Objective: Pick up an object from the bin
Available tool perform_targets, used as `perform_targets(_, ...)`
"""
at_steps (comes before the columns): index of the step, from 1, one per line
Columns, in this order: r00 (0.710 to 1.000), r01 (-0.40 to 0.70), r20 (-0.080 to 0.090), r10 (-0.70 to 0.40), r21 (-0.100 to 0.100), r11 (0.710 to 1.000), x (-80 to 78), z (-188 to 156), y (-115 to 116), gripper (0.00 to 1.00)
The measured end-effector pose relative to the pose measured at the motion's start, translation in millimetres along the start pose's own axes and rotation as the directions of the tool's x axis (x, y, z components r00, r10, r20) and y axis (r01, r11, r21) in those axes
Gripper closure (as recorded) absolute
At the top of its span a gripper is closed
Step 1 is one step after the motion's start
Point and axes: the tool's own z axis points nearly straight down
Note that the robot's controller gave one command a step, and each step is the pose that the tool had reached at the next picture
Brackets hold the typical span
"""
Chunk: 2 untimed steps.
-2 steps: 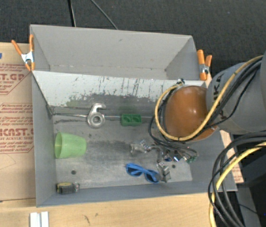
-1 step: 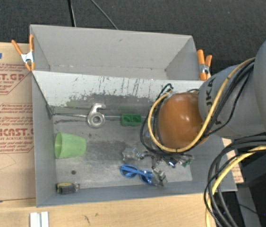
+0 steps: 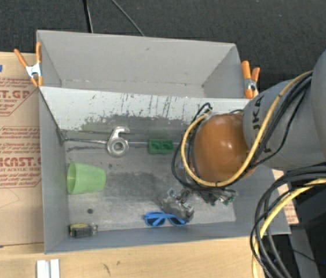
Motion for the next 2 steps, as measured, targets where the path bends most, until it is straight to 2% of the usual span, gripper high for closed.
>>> perform_targets(1,1.000,0.001,0.001,-0.001,0.001,1.000,-0.1,-0.1,-0.5,0.00)
perform_targets(2,0.973,-0.231,0.001,0.231,0.002,0.973,-1.7,-0.2,0.2,0.00)
